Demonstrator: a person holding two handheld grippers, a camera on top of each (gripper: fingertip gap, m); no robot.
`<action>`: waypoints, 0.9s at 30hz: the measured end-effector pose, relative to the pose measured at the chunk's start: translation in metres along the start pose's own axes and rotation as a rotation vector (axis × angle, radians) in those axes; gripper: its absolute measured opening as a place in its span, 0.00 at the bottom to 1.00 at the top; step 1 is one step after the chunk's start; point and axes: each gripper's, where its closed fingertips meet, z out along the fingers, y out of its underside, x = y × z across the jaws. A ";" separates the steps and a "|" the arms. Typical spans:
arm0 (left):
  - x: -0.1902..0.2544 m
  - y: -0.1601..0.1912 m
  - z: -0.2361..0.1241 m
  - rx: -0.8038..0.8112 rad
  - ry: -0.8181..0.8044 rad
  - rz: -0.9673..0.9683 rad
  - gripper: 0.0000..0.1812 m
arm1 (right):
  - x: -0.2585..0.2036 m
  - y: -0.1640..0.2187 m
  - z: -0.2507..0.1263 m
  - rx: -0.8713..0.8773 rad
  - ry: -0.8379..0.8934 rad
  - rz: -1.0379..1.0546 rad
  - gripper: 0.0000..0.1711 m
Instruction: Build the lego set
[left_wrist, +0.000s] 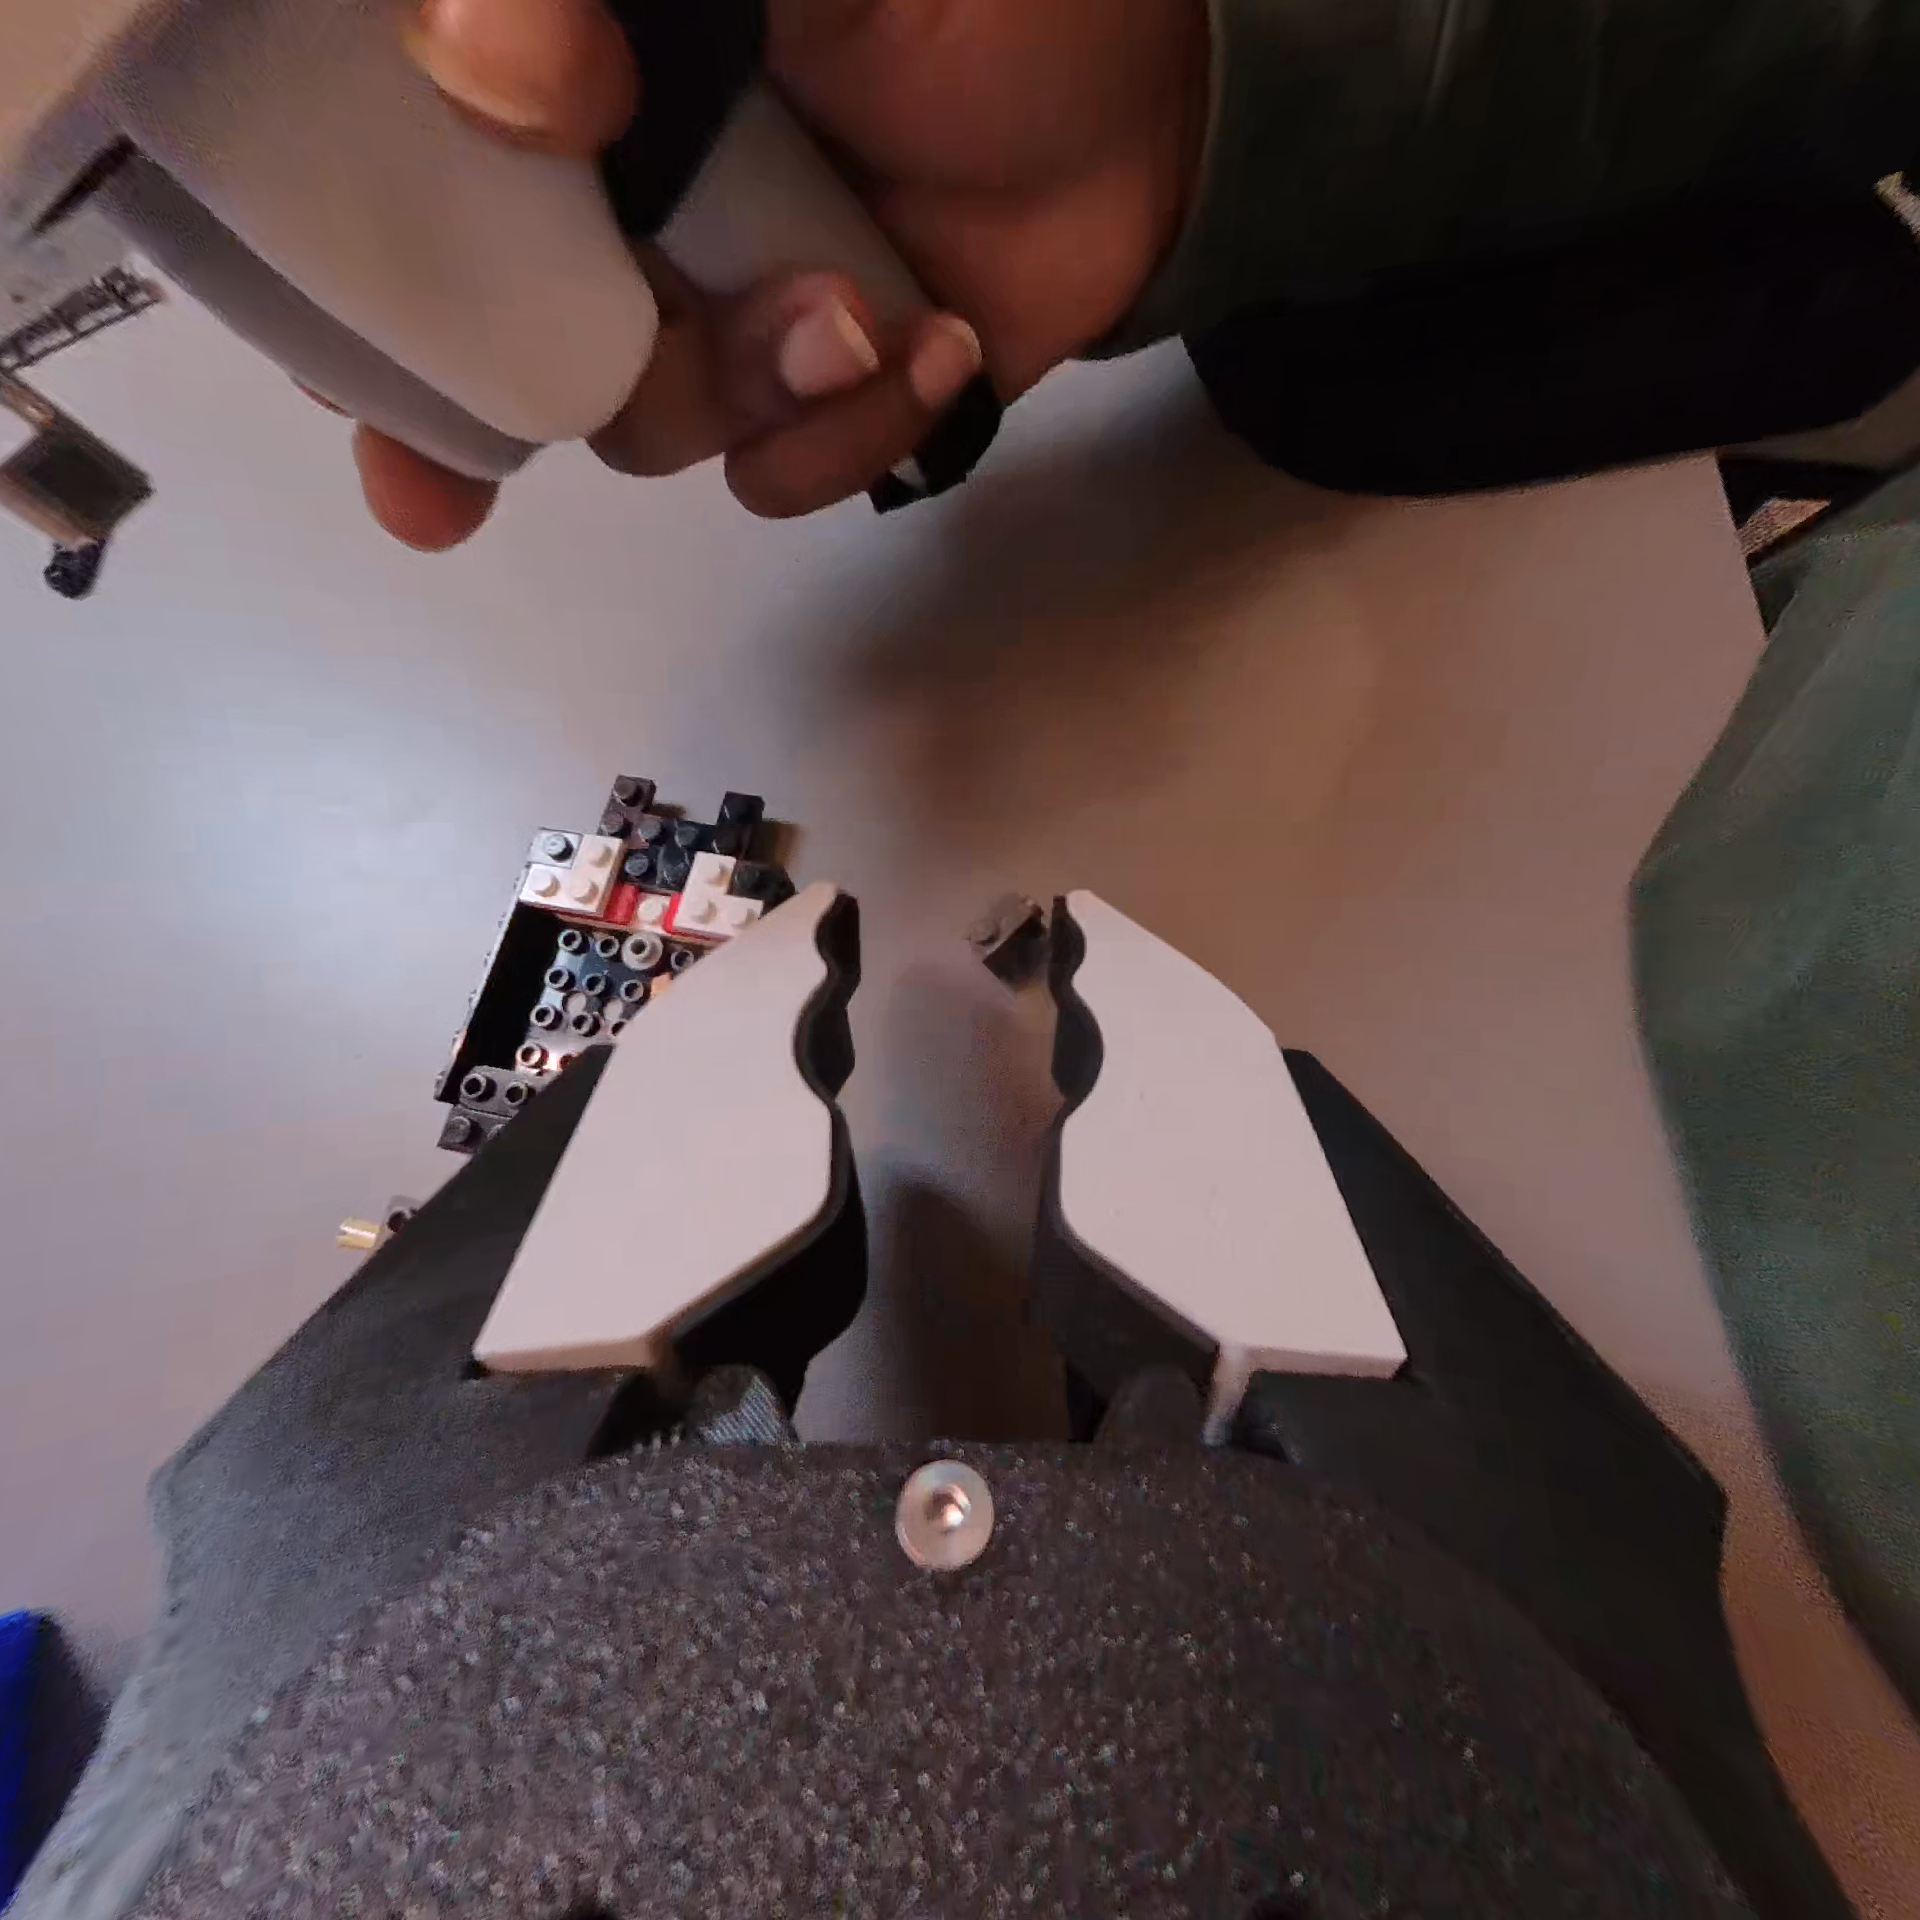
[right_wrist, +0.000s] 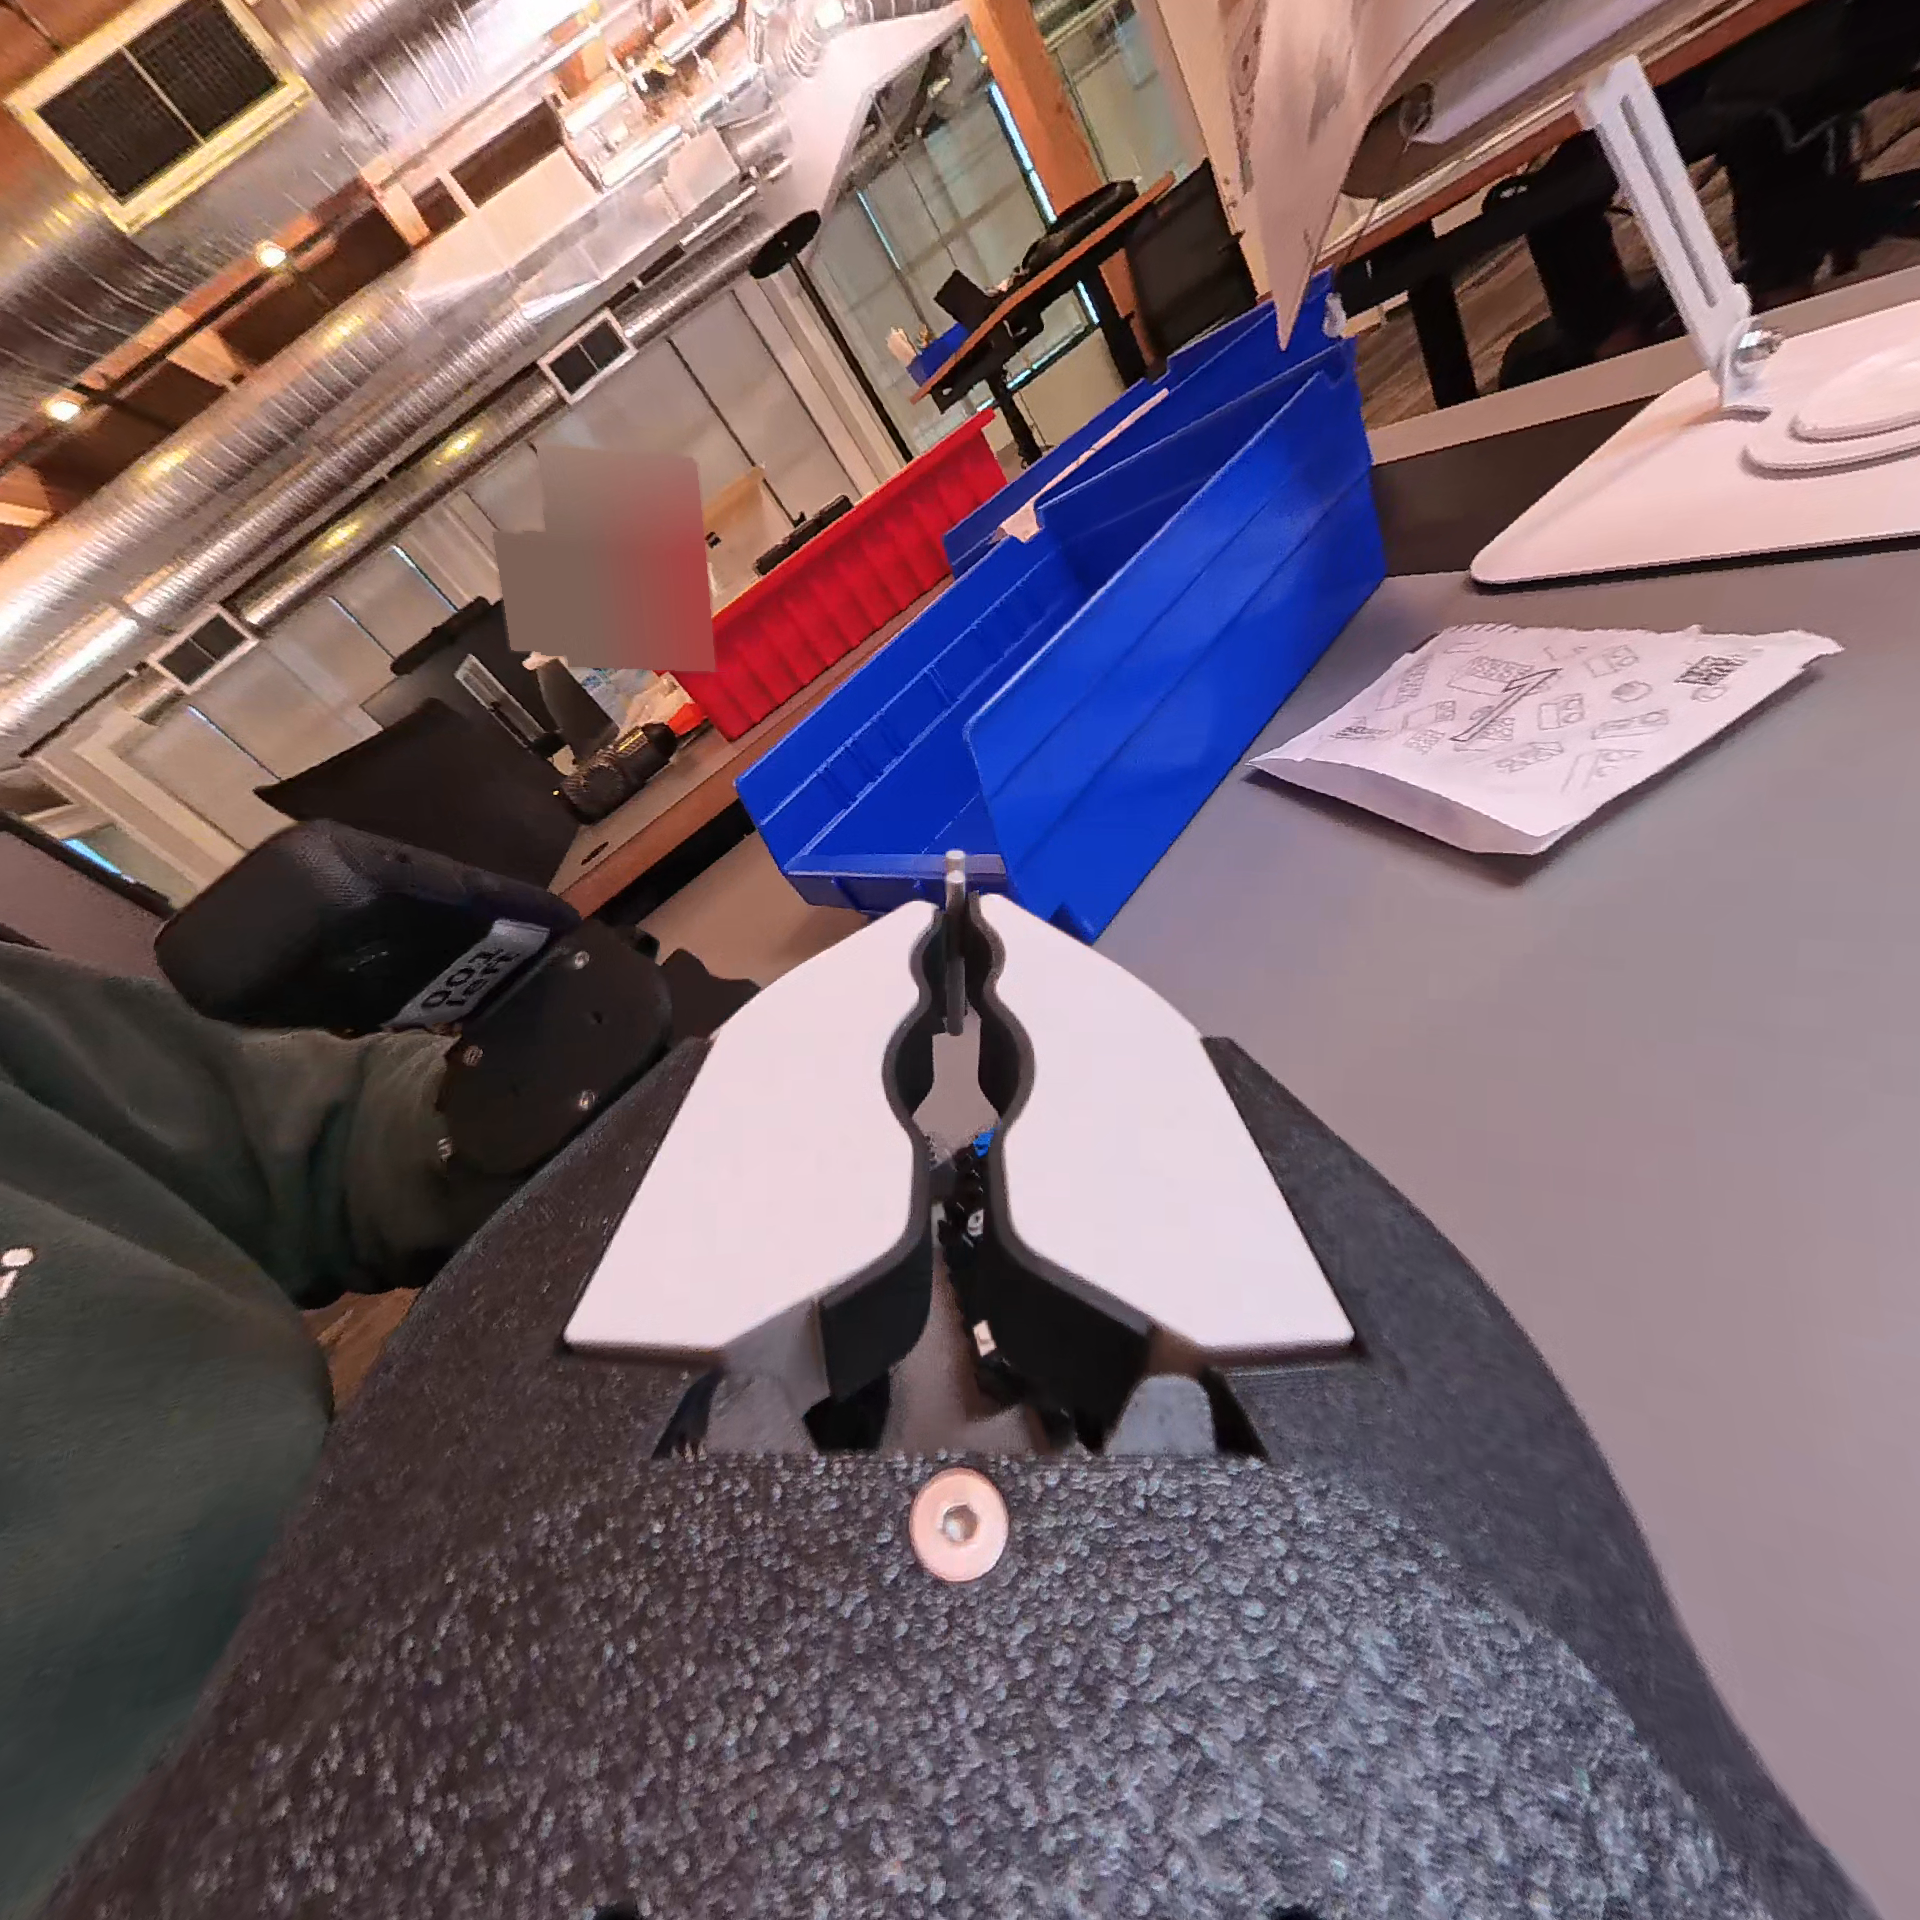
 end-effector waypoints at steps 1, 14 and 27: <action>-0.001 -0.004 -0.002 0.027 0.001 -0.014 0.20 | -0.002 0.000 0.000 -0.002 -0.006 -0.004 0.02; -0.076 -0.046 -0.055 0.328 -0.410 -0.196 0.09 | -0.017 0.019 0.022 -0.032 0.036 -0.058 0.02; -0.091 -0.037 -0.050 0.278 -0.473 -0.308 0.04 | -0.003 0.018 0.025 -0.011 0.265 -0.142 0.02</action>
